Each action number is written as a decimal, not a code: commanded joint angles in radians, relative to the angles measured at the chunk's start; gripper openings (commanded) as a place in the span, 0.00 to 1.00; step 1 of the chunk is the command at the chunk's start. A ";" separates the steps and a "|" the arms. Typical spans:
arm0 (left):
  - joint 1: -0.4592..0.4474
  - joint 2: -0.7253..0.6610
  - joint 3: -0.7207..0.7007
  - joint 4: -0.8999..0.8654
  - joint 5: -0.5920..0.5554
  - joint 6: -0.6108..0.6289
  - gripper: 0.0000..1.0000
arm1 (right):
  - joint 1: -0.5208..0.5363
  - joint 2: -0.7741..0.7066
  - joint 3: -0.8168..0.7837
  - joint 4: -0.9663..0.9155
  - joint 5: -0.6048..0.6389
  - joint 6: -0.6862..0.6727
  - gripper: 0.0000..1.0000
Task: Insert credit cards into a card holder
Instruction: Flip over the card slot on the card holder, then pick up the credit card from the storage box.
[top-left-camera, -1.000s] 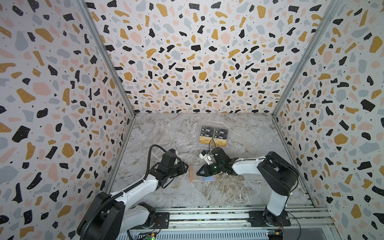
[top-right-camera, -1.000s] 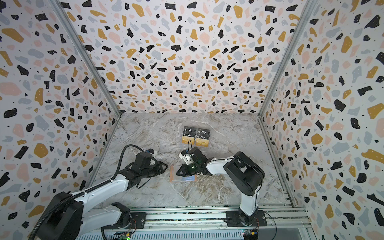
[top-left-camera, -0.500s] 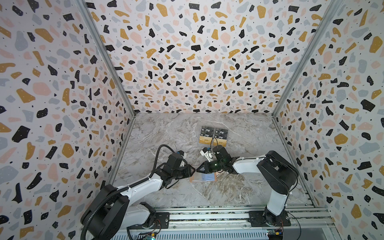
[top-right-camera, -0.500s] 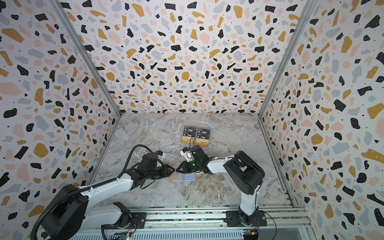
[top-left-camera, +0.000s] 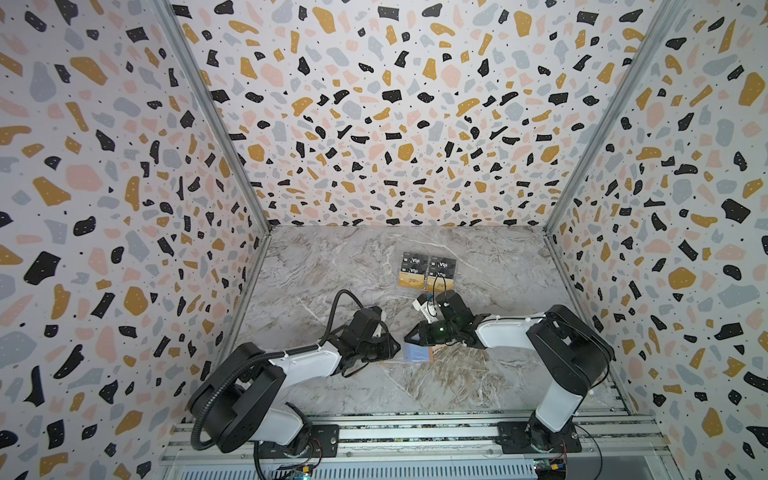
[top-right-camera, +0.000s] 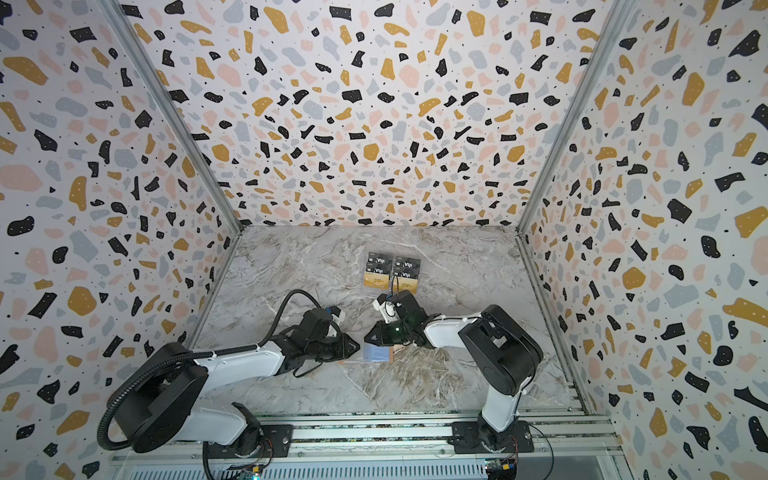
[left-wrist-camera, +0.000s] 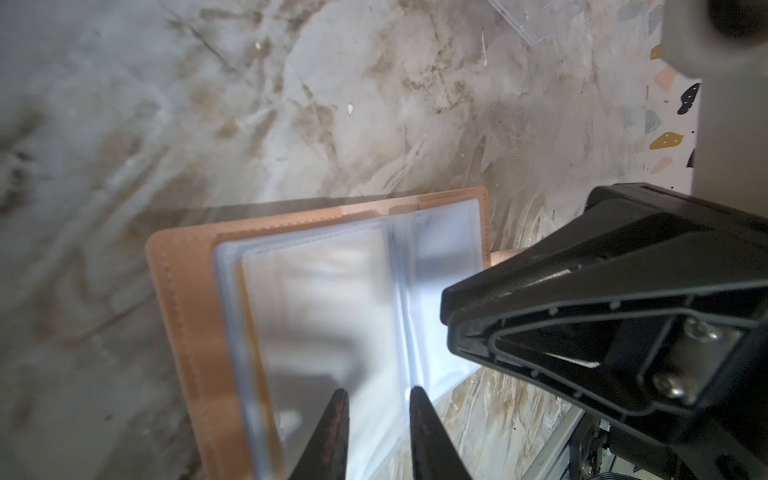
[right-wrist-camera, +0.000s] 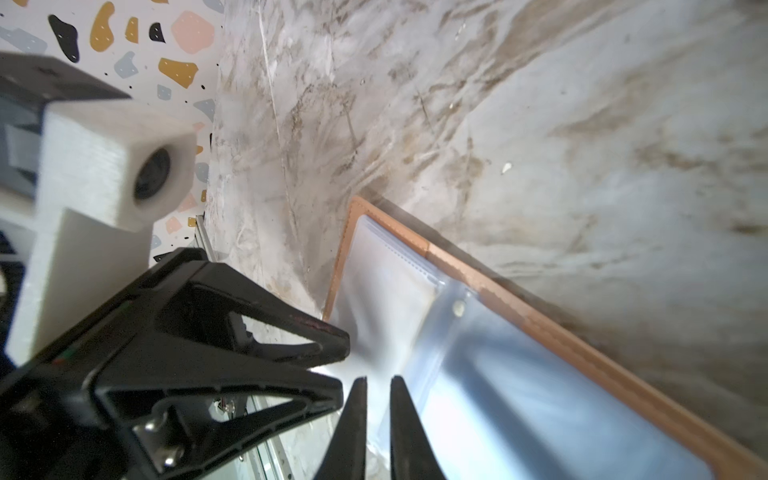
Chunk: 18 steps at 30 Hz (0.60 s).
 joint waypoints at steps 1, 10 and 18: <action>-0.005 0.013 0.020 -0.032 -0.035 0.037 0.27 | 0.000 0.002 -0.013 -0.048 0.033 -0.039 0.14; -0.003 -0.003 0.023 -0.081 -0.072 0.068 0.27 | -0.006 0.011 -0.012 -0.106 0.059 -0.072 0.13; 0.010 -0.025 0.089 -0.067 0.011 0.063 0.30 | -0.022 -0.056 0.134 -0.265 0.075 -0.170 0.16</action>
